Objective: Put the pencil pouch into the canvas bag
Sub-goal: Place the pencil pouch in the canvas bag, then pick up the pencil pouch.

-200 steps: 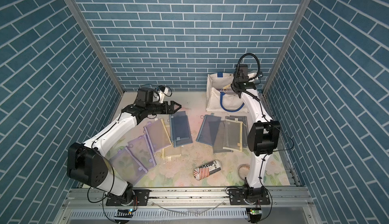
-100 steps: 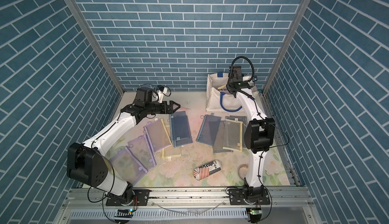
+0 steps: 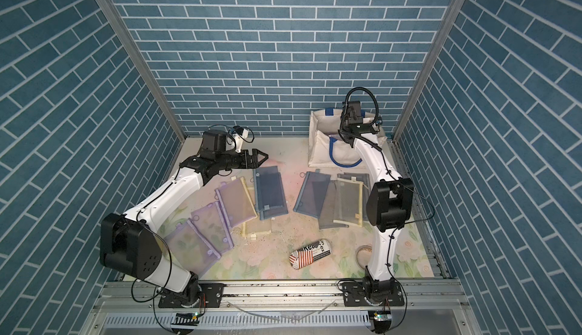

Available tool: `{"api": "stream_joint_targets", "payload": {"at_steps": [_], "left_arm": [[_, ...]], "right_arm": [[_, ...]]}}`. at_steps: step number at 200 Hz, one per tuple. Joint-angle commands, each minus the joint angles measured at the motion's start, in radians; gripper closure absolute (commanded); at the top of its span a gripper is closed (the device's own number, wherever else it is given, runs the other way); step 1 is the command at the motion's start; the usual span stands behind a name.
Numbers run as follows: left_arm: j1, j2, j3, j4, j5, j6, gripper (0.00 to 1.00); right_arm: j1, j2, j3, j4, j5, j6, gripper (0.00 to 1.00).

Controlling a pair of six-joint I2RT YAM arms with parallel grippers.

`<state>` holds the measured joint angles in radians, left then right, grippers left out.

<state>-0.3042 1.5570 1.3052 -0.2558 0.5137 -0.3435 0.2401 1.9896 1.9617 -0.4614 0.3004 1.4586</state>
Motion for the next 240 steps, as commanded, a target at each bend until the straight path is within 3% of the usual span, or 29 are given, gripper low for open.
{"api": "stream_joint_targets", "payload": {"at_steps": [1,16,50,73,94,111,146,206,240], "left_arm": [[0.007,0.027,0.036,0.005,-0.01,-0.003,0.01],[0.004,0.05,0.066,-0.051,-0.021,-0.007,0.01],[-0.037,0.17,0.247,-0.351,-0.073,0.018,0.01],[-0.077,0.236,0.275,-0.351,-0.014,-0.027,0.01],[-0.12,0.318,0.304,-0.352,0.028,-0.069,0.01],[-0.151,0.388,0.338,-0.369,0.047,-0.085,0.02],[-0.19,0.473,0.337,-0.262,0.104,-0.155,0.06],[-0.245,0.571,0.338,-0.188,0.114,-0.185,0.13],[-0.251,0.62,0.315,-0.119,0.135,-0.233,0.18]], "right_arm": [[0.001,-0.073,-0.006,-0.053,-0.053,-0.073,0.42],[0.001,-0.082,0.035,-0.111,-0.091,-0.18,0.35],[0.01,-0.135,0.064,-0.231,-0.199,-0.512,0.34],[0.054,-0.192,0.015,-0.311,-0.23,-0.755,0.35],[0.089,-0.273,-0.132,-0.289,-0.316,-0.869,0.35],[0.091,-0.336,-0.315,-0.189,-0.478,-0.848,0.34],[0.093,-0.336,-0.583,-0.04,-0.658,-0.712,0.34],[0.045,-0.219,-0.789,0.202,-0.762,-0.622,0.38],[0.031,-0.187,-0.826,0.22,-0.765,-0.613,0.39]]}}
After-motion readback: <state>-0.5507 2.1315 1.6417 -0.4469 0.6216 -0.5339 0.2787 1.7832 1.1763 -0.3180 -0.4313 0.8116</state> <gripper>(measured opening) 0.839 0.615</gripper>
